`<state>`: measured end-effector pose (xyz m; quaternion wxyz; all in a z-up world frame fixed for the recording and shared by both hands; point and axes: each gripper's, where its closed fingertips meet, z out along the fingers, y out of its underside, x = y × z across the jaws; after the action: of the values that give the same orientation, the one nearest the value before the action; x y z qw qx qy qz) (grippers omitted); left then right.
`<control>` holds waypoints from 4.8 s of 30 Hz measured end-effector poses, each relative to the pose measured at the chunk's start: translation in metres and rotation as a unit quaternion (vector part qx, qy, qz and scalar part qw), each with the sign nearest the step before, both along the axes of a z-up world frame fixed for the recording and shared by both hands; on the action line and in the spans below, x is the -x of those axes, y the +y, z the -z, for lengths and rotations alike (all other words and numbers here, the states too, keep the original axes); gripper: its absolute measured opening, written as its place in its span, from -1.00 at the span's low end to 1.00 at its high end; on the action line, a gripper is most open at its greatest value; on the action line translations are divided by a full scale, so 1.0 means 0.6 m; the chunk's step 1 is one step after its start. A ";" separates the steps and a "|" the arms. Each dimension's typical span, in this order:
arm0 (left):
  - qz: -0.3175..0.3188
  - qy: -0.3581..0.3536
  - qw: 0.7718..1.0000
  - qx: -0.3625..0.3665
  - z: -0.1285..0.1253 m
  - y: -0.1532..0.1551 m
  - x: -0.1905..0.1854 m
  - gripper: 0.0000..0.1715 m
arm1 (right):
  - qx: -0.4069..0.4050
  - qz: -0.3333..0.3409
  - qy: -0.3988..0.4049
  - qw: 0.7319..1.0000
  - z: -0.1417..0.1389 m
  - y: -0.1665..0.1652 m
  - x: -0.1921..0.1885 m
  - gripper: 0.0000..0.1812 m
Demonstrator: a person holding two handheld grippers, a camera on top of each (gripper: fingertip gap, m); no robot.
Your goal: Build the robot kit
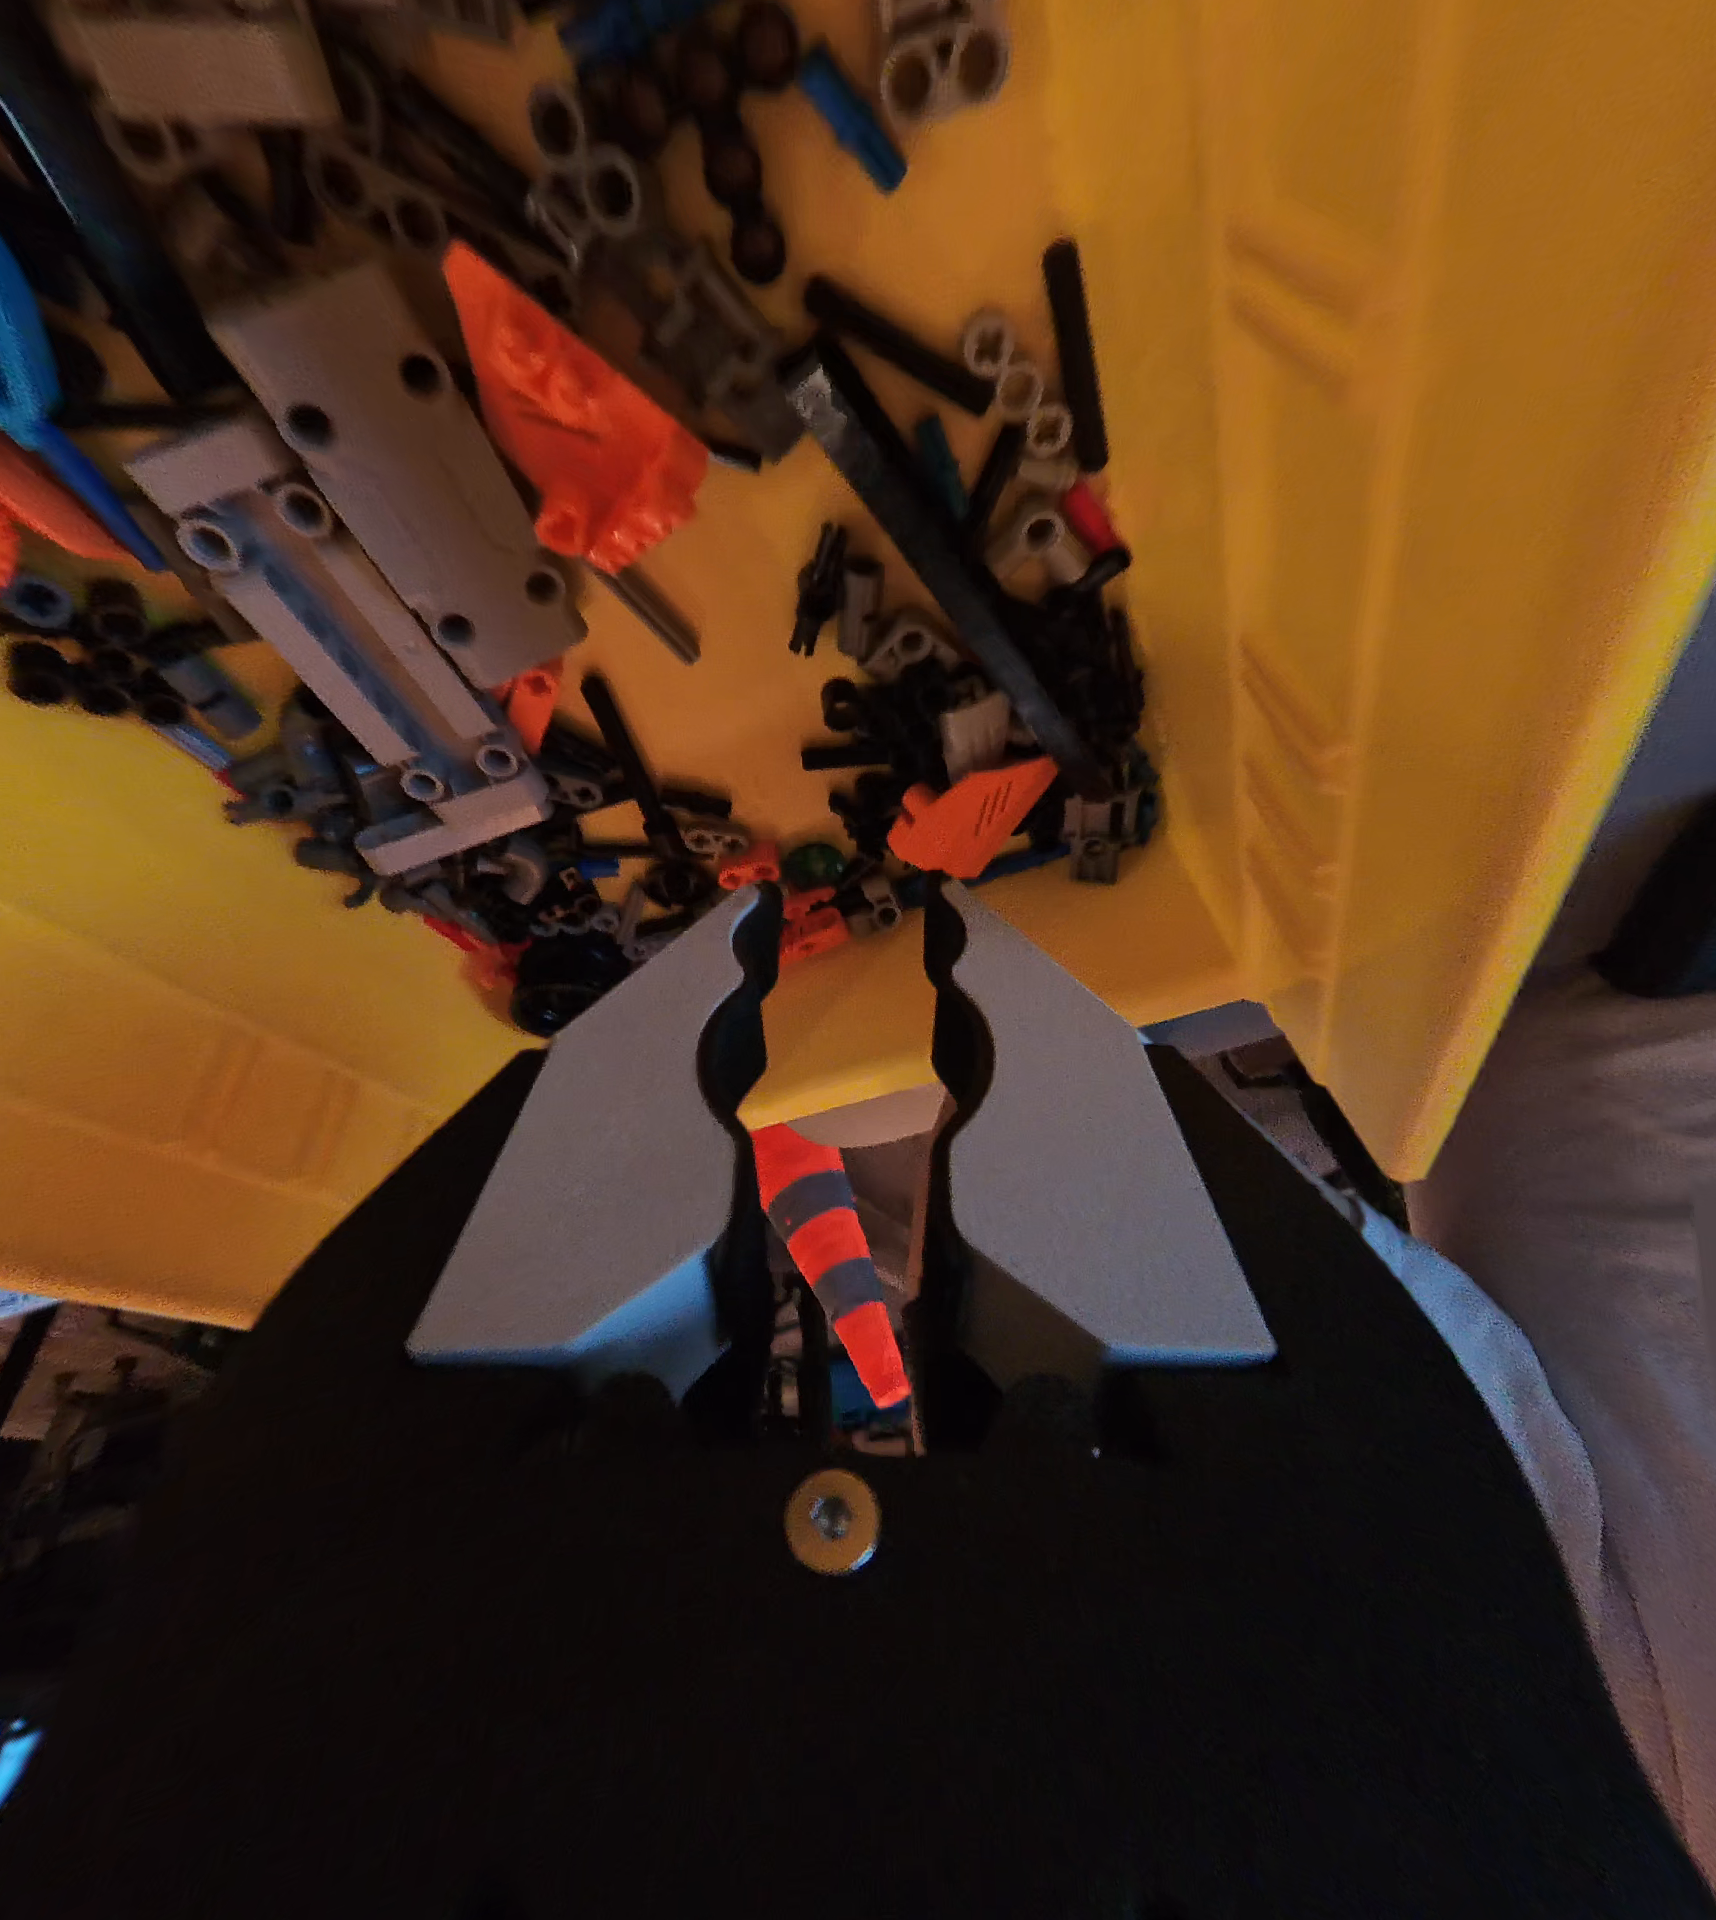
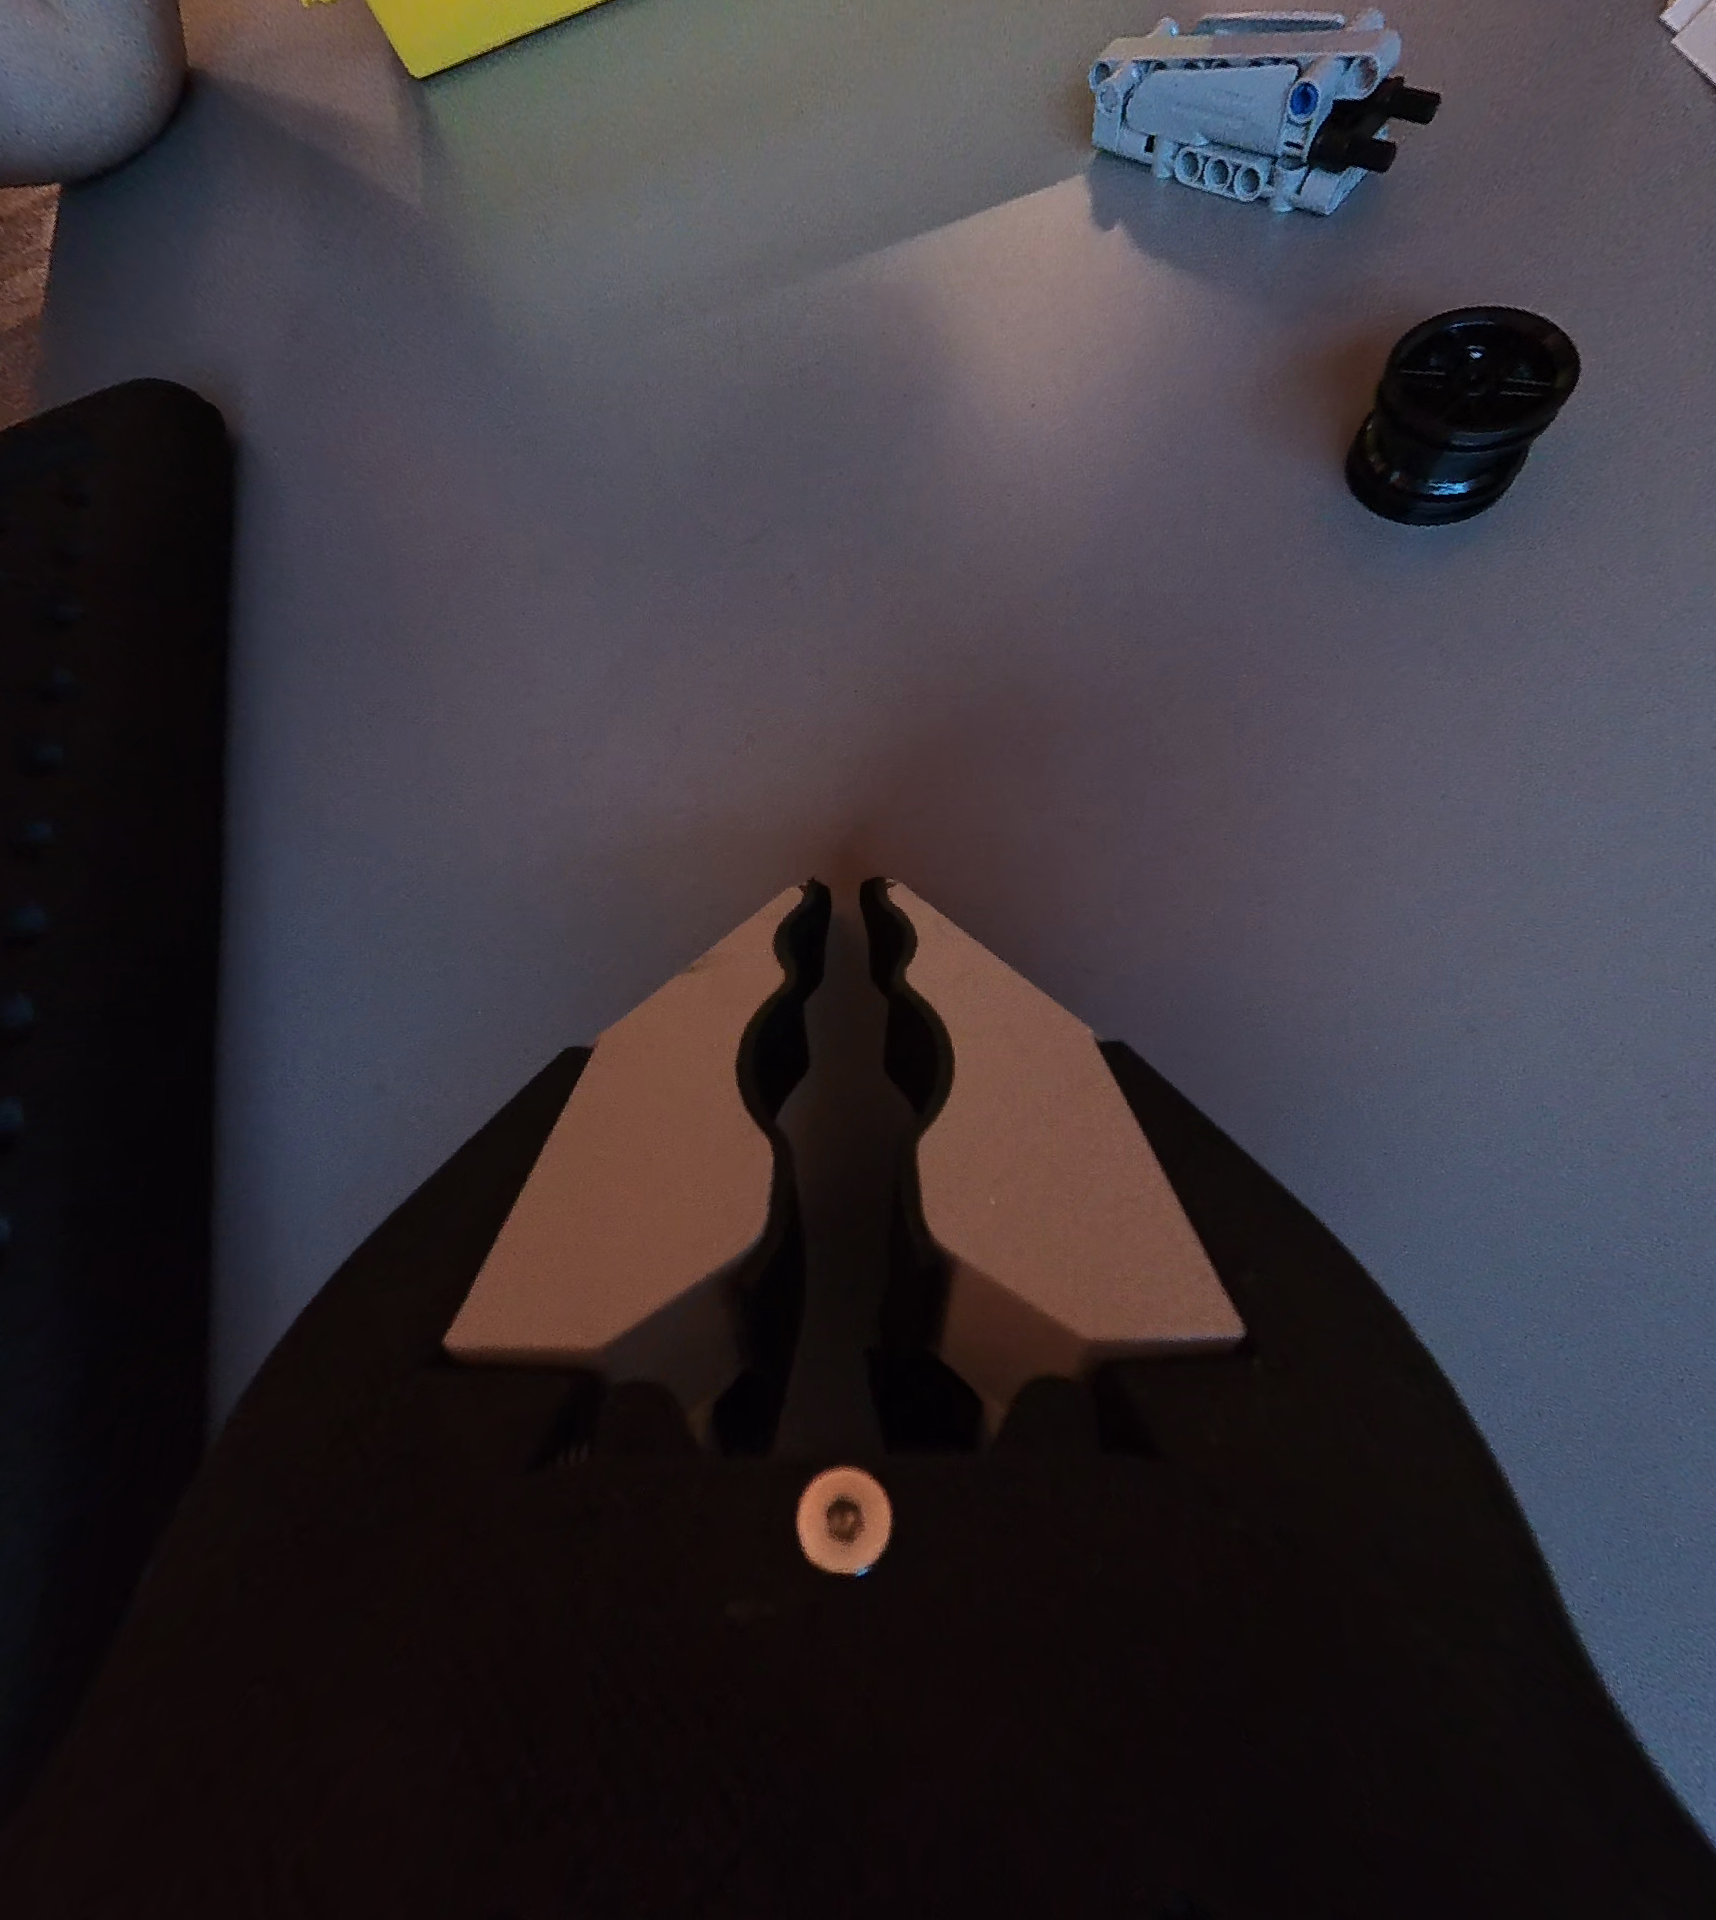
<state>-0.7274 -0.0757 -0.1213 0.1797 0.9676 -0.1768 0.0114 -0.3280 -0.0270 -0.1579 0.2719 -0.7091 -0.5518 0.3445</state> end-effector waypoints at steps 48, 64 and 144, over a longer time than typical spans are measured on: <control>-0.104 -0.001 0.991 0.080 0.042 -0.016 0.007 -0.37 | 0.053 0.015 0.013 0.998 -0.003 0.008 0.000 -0.98; -0.146 0.028 0.986 0.070 0.056 0.008 0.013 -0.37 | 0.050 0.016 0.012 0.999 -0.002 0.009 0.004 -0.99; -0.146 0.070 0.985 0.067 0.071 -0.010 0.012 0.31 | 0.071 0.018 0.018 0.997 -0.003 0.010 0.006 -0.99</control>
<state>-0.7347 -0.0816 -0.1638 0.2527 0.9672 -0.0196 -0.0180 -0.3318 -0.0207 -0.1559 0.2372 -0.7299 -0.5082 0.3907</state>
